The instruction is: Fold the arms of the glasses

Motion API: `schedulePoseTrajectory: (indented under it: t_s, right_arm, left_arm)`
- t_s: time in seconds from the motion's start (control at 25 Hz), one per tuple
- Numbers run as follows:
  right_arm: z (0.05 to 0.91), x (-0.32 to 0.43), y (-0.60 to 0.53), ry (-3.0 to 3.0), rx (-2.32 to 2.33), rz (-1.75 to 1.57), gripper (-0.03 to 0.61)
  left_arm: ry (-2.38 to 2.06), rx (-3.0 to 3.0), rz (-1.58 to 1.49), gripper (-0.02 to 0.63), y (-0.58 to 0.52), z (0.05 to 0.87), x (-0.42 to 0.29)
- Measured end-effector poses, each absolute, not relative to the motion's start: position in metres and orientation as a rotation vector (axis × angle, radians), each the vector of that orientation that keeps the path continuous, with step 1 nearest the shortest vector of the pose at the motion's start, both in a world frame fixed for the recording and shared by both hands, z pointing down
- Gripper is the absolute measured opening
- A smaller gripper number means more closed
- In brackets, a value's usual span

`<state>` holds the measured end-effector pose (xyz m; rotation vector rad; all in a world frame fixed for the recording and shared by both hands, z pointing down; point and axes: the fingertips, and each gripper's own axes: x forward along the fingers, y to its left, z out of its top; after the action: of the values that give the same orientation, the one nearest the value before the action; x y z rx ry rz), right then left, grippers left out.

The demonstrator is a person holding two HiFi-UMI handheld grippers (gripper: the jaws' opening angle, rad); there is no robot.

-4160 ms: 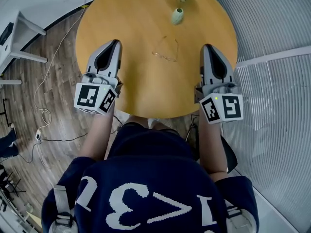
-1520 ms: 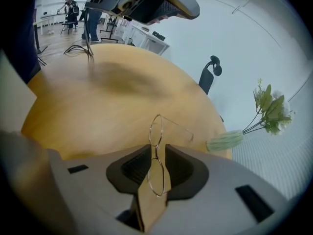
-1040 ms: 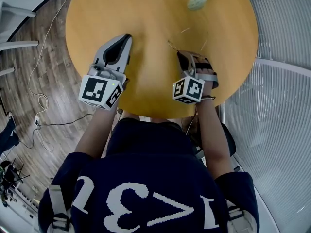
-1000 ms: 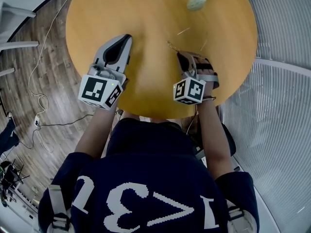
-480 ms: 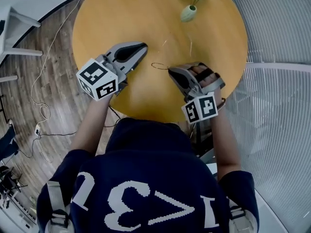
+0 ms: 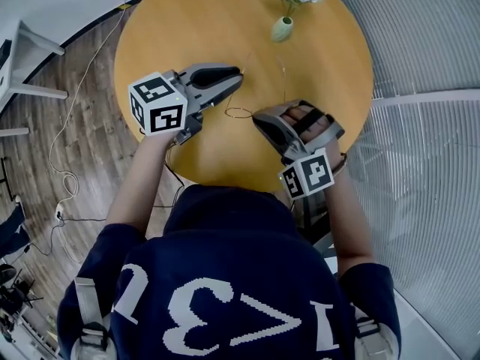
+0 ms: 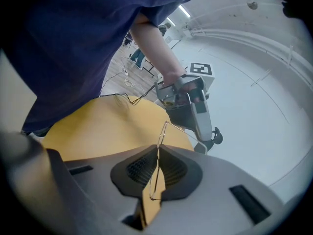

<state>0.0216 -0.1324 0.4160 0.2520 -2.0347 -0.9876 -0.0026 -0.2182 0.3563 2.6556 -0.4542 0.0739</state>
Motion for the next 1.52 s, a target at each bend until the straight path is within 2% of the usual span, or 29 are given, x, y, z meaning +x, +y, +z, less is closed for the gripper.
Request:
schedulePoseTrajectory:
  t_s: [0.44, 1.04, 1.52]
  right_arm:
    - [0.413, 0.018, -0.115, -2.007, 0.236, -1.030, 0.034]
    - [0.403, 0.017, -0.113, -2.016, 0.274, -1.045, 0.034]
    - [0.405, 0.017, -0.111, -2.035, 0.247, -1.059, 0.034]
  left_arm:
    - [-0.390, 2.667, 0.206, 0.064, -0.202, 0.360, 0.005]
    - [-0.025, 2.590, 0.241, 0.064, -0.160, 0.369, 0.048]
    - [-0.297, 2.616, 0.043, 0.071, -0.224, 0.349, 0.032]
